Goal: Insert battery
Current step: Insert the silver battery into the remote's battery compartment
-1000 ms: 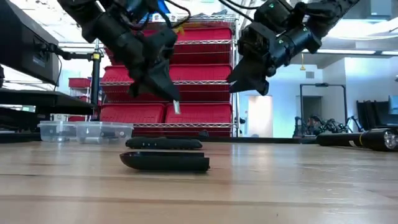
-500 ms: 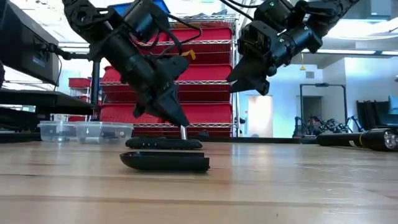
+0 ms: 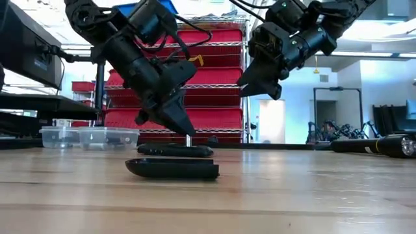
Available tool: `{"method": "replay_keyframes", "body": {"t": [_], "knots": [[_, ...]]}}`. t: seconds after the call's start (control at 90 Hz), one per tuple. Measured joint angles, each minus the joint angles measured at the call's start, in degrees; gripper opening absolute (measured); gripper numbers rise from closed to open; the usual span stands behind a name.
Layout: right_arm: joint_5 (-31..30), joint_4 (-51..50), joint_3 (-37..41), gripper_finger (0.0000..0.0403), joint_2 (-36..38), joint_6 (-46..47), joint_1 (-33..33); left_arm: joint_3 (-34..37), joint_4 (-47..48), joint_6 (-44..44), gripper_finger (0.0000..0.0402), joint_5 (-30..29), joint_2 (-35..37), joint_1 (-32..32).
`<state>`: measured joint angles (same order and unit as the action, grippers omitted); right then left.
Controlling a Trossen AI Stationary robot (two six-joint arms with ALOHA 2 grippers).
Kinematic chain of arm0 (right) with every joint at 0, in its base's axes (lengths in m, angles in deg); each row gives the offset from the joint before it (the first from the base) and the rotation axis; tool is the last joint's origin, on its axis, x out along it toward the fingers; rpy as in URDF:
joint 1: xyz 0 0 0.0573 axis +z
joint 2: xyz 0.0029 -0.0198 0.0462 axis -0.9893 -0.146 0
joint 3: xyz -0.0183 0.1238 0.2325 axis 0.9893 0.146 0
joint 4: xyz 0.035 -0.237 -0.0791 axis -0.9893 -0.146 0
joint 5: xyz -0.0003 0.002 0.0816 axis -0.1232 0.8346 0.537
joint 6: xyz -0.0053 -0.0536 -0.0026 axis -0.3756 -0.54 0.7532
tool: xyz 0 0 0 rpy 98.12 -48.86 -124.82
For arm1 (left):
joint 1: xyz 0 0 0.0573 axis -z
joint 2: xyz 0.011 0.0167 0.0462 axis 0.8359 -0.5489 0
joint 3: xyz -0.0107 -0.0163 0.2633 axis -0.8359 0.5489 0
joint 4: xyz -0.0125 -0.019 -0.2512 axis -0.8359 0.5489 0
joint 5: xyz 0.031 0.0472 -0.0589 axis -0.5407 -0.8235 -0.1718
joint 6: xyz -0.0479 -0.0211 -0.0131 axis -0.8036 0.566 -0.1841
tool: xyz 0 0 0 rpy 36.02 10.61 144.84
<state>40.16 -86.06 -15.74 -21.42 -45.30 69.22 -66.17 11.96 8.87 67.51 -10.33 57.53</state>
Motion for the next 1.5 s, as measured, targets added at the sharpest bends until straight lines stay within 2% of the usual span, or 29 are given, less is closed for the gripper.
{"method": "replay_keyframes", "body": {"t": [0.144, 0.433, 0.733, 1.0, 1.278, 1.5], "knots": [[0.0, 0.1, 0.0, 0.0164, 0.0, 0.0, 0.0, -0.1, -2.9, -2.1, 0.0009, 0.9, -1.7, 0.1], [0.0, -0.1, 0.0, 0.0164, 0.0, 0.0, 0.0, -0.1, -1.6, -2.8, 0.0016, 1.1, -1.7, 0.1], [0.0, -0.1, 0.0, 0.0164, 0.0, 0.0, 0.0, -0.1, 4.6, -2.7, 0.0065, 1.9, -1.8, 1.6], [0.2, -0.2, 0.0, 0.0164, 0.0, 0.0, 0.0, 0.0, 5.4, -2.5, 0.0092, 1.7, -1.4, 1.7], [0.2, -0.2, 0.0, 0.0164, 0.0, -0.2, 0.0, -2.1, 7.4, 3.4, 0.0095, 1.5, -1.0, 1.3], [0.2, -0.2, 0.0, 0.0164, 0.0, -0.9, 0.0, -3.0, 11.2, 4.9, 0.0121, 2.0, -0.9, 0.7]]}}
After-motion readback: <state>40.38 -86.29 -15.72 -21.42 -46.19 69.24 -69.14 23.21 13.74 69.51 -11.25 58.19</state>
